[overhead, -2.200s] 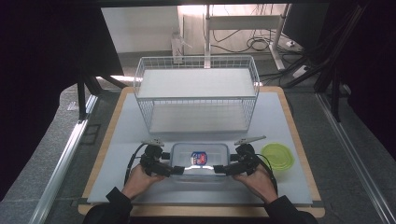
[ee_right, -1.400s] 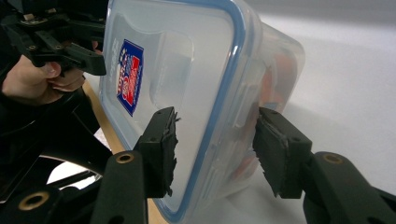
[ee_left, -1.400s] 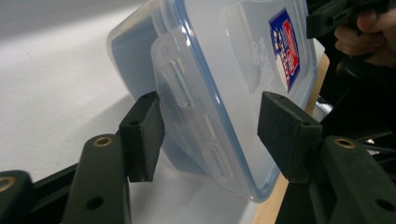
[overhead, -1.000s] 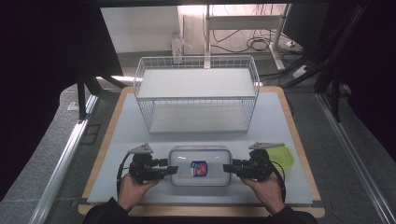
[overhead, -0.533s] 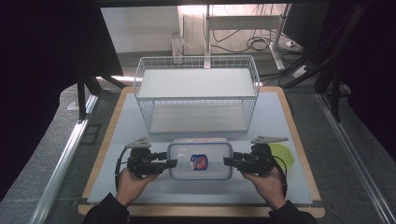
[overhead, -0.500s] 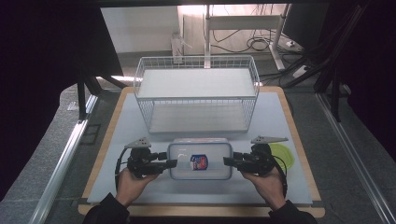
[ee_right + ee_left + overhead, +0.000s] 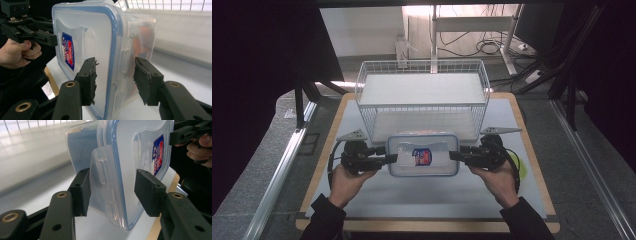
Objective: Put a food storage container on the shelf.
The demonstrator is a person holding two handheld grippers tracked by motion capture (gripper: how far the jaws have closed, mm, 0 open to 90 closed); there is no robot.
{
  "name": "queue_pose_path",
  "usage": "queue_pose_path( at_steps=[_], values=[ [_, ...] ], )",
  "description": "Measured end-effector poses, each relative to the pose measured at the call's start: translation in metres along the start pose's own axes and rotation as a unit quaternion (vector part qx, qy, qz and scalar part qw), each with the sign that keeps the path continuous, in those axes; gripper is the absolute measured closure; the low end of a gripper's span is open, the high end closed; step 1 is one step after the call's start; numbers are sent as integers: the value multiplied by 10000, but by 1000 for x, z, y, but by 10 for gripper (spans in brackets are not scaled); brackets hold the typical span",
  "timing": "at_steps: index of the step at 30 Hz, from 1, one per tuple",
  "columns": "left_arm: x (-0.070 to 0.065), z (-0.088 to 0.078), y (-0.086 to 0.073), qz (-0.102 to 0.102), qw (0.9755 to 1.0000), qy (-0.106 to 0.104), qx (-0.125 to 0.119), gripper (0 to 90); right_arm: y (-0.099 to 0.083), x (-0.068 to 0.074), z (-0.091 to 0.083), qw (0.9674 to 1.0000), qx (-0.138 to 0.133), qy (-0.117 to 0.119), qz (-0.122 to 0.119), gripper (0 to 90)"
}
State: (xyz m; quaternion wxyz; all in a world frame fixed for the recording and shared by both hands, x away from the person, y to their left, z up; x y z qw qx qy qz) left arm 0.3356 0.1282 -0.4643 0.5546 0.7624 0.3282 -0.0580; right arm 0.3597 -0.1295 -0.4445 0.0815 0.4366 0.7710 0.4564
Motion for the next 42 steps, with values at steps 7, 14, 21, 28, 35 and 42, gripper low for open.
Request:
queue_pose_path(
  at_steps=[7, 14, 21, 28, 35, 42],
  values=[
    [2, -7, 27, 23, 10000, -29, -81, 480, 25, 1, -5, 10000, -53, -41, -43, 535],
    [4, -14, 52, 29, 9999, -22, -147, 480, 50, 1, -9, 9999, -113, -67, -77, 535],
    [5, -23, 78, 85, 9998, -3, -203, 480, 76, 2, -13, 9998, -190, -63, -67, 535],
    [11, -31, 110, 156, 9997, -27, -210, 480, 110, 3, -18, 9994, -317, -131, -102, 535],
    [19, -38, 141, 172, 9995, -56, -267, 480, 134, 0, -18, 9993, -341, -153, -68, 535],
    [28, -42, 165, 179, 9992, -94, -340, 479, 163, -1, -18, 9988, -439, -216, -92, 534]
  ],
)
Point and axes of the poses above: each handheld gripper's, and its own axes: z roughly forward along the jaws, y roughly out of its top, x roughly to its left, the point moved 8 cm from there along z, roughly forward along the jaws, and after that the axes turned 13 degrees about -y, right-handed, at the moved point
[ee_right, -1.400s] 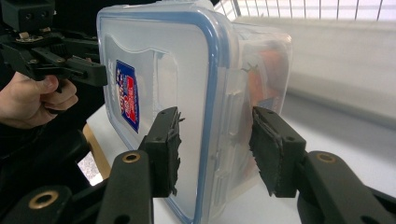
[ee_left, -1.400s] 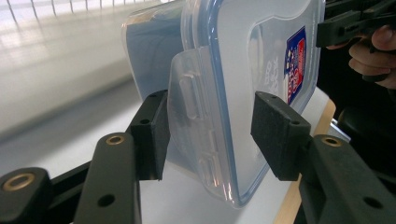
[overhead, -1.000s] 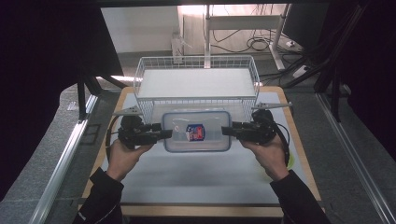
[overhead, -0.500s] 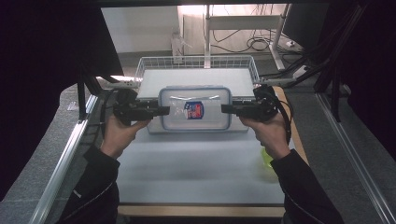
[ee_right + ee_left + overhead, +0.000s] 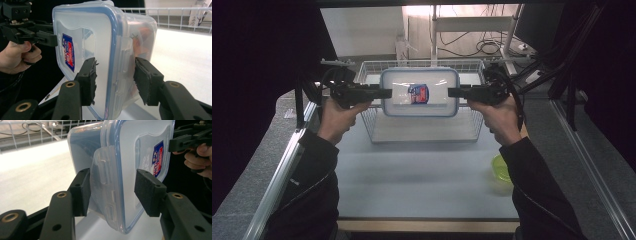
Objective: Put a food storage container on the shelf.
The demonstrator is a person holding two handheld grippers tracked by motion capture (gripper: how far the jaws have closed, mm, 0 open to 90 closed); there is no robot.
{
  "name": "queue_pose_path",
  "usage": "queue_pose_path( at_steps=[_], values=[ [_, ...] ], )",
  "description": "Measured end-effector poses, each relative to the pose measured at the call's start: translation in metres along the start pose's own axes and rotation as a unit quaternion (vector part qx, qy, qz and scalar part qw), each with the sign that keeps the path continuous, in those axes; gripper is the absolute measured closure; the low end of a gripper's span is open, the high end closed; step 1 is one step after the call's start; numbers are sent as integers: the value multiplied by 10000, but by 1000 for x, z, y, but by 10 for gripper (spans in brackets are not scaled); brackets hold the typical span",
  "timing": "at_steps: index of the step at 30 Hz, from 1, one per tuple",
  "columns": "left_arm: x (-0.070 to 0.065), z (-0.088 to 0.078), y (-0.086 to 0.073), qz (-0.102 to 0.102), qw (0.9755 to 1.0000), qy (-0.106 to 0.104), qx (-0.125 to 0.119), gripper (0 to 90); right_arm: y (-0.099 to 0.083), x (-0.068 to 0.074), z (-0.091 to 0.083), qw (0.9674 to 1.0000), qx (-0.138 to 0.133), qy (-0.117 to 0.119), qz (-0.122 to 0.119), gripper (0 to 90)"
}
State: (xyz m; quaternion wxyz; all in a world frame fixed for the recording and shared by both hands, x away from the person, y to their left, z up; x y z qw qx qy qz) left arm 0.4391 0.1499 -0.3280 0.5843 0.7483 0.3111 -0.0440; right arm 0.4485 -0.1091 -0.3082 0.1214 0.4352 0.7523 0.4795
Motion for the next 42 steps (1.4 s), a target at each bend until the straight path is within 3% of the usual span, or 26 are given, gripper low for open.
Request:
queue_pose_path(
  at_steps=[4, 13, 19, 27, 32, 36, 37, 39, 41, 42],
  values=[
    [10, -1, 15, -54, 9999, 20, -129, 483, 13, -6, 8, 10000, 22, 31, 84, 534],
    [34, 7, 29, -288, 9994, 17, -186, 482, 26, -21, 26, 9996, 98, 14, 278, 533],
    [44, 13, 31, -420, 9988, 50, -238, 480, 29, -32, 38, 9988, 158, 48, 464, 530],
    [55, 23, 26, -458, 9987, 84, -219, 476, 27, -43, 47, 9983, 247, -23, 529, 521],
    [59, 27, 23, -301, 9991, 182, -224, 468, 25, -49, 55, 9980, 182, -8, 610, 510],
    [60, 26, 25, 54, 9982, 566, -169, 455, 28, -50, 57, 9984, 118, -105, 536, 502],
    [61, 27, 24, 154, 9970, 753, -85, 509, 28, -50, 57, 9988, 111, -151, 460, 491],
    [63, 32, 19, 297, 9947, 964, 211, 501, 28, -51, 59, 9986, 97, -361, 368, 450],
    [64, 33, 18, 339, 9940, 1021, 187, 492, 28, -55, 60, 9977, 67, -612, 294, 471],
    [65, 33, 18, 250, 9953, 931, 81, 507, 28, -57, 60, 9971, 92, -712, 238, 470]
  ],
)
Point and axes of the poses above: each handheld gripper's, and its own axes: z roughly forward along the jaws, y roughly out of its top, x roughly to its left, the point moved 8 cm from there along z, roughly forward along the jaws, and after that the axes turned 13 degrees about -y, right-handed, at the moved point
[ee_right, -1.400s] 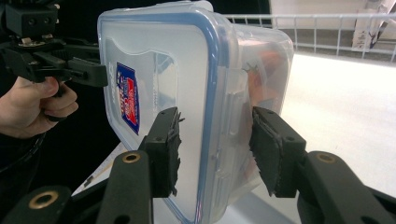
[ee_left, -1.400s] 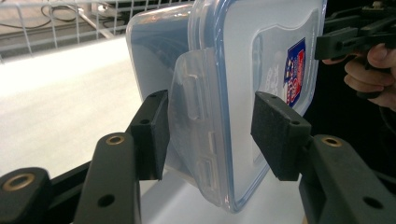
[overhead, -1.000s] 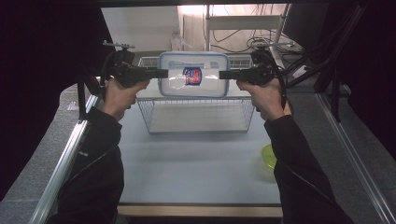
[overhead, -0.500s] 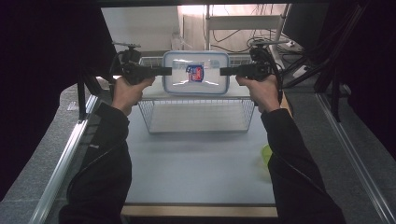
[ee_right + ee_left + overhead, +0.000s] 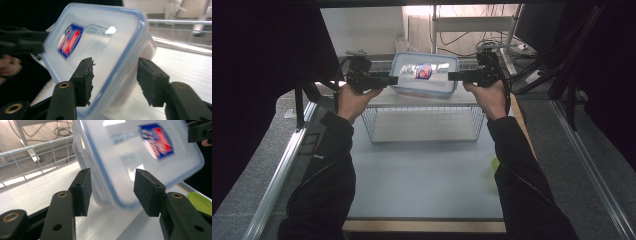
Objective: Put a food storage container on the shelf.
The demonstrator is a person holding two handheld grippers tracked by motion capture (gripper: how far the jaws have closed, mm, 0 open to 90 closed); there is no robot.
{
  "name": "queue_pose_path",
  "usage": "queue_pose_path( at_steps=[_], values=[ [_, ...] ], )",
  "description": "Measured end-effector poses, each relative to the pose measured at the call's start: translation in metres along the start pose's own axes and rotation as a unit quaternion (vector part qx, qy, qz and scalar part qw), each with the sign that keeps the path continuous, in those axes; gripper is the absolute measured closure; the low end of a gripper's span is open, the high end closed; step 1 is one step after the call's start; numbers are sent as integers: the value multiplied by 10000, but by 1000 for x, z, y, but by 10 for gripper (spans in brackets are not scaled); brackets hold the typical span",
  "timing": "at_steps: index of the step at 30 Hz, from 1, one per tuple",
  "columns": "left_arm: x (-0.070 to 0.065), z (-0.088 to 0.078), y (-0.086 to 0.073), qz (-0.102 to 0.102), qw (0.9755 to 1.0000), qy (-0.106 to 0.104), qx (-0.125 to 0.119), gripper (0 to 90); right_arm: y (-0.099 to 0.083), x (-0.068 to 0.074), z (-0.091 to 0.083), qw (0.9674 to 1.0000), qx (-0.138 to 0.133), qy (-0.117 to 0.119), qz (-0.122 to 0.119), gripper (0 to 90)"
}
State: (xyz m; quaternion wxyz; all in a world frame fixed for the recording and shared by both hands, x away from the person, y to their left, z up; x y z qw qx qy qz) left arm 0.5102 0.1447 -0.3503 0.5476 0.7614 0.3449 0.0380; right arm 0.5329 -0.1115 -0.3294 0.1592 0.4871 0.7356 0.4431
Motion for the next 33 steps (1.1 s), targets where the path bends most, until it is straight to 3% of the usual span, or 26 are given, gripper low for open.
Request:
queue_pose_path(
  at_steps=[1, 3, 5, 9, 12, 14, 17, 19, 21, 25, 27, 31, 33],
  values=[
    [0, 0, 1, -95, 9999, -60, -127, 545, -1, -2, 1, 10000, 36, -23, -19, 536],
    [-3, -1, 2, -39, 9995, -206, -230, 552, -1, -2, 1, 10000, -5, 13, -93, 549],
    [-5, 0, 2, 40, 9996, -130, -236, 549, 0, 0, 3, 9992, -50, -227, -319, 556],
    [-6, 0, 0, 31, 9994, -106, -324, 543, 2, 2, 4, 9978, -162, -412, -500, 565],
    [-8, -1, -4, 38, 9994, -128, -316, 489, 0, 1, 1, 9972, -279, -382, -587, 611],
    [-11, -3, -9, 247, 9993, -43, -275, 492, -3, 1, -4, 9975, -324, -264, -565, 628],
    [-13, -3, -22, 326, 9993, -57, -160, 511, -12, 4, -14, 9975, -424, 0, -570, 659],
    [-12, -1, -29, 370, 9993, 14, -57, 526, -20, 3, -17, 9959, -439, -155, -773, 661],
    [-10, 2, -33, 360, 9993, 15, -74, 554, -28, 5, -15, 9956, -317, -85, -875, 660],
    [-6, 9, -35, 317, 9995, 56, 9, 634, -38, 4, -3, 9953, -207, -203, -921, 725],
    [-4, 9, -35, 316, 9993, 182, 51, 655, -38, 3, 3, 9949, -213, -298, -940, 752],
    [4, 5, -35, 129, 9996, 251, -56, 723, -36, 5, 9, 9967, -252, -180, -748, 785],
    [8, 5, -35, -3, 9996, 249, -91, 736, -37, 8, 14, 9966, -228, -190, -763, 785]
  ],
)
Point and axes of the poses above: each handheld gripper's, and its own axes: z roughly forward along the jaws, y roughly out of its top, x roughly to its left, the point moved 8 cm from there along z, roughly forward along the jaws, and after that the axes turned 13 degrees about -y, right-handed, at the moved point
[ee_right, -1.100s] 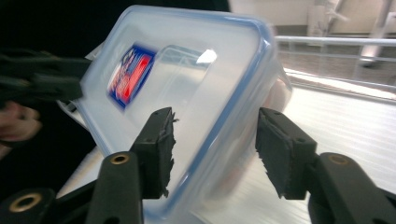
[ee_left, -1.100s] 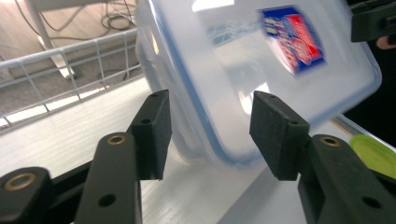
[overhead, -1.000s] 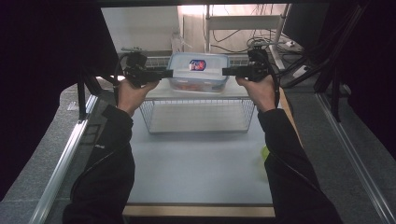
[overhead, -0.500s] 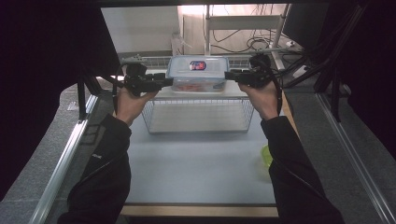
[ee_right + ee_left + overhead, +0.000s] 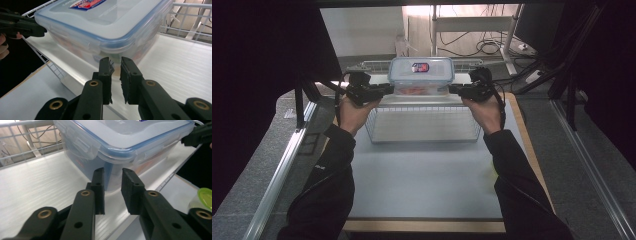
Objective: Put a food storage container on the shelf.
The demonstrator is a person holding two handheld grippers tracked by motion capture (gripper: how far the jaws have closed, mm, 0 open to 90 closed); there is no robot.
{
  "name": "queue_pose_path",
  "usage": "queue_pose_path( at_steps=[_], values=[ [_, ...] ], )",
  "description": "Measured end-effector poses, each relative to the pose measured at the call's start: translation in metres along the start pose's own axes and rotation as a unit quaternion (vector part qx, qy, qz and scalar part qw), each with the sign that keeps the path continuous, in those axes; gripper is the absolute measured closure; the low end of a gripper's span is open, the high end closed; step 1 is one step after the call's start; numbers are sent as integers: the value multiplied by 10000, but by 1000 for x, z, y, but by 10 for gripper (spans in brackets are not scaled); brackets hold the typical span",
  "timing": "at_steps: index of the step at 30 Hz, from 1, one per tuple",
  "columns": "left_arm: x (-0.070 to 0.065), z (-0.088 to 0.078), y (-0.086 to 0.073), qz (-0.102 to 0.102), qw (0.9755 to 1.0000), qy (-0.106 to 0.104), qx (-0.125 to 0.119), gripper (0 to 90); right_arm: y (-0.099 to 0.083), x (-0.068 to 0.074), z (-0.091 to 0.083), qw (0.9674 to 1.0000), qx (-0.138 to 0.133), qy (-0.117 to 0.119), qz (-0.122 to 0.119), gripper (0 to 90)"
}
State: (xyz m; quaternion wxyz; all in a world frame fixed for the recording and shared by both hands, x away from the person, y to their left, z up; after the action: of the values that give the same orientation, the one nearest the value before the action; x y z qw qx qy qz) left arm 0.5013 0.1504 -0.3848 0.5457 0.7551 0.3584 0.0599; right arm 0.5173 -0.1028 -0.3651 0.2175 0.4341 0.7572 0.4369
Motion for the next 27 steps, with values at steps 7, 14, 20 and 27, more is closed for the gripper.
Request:
queue_pose_path(
  at_steps=[7, 14, 20, 27],
  values=[
    [-6, -3, -1, 107, 9999, 33, -27, 710, 1, 0, 4, 9998, -4, -185, -8, 785],
    [-22, -8, -12, 432, 9989, 171, 42, 560, -6, 6, -5, 9999, -86, -75, -117, 667],
    [-36, -9, -26, 587, 9981, 84, 153, 451, -15, 7, -15, 9997, -147, 20, -199, 541],
    [-54, -14, -43, 752, 9970, 12, 191, 360, -28, 8, -26, 9995, -227, 120, -168, 424]
  ],
)
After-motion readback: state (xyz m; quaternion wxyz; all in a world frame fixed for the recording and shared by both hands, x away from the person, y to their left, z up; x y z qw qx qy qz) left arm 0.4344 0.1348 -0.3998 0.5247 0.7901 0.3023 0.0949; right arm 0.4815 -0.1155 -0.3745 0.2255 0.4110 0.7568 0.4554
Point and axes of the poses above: each handheld gripper's, and its own axes: z roughly forward along the jaws, y roughly out of its top, x roughly to its left, the point moved 8 cm from there along z, roughly forward along the jaws, and after that the axes turned 13 degrees about -y, right-handed, at the moved point
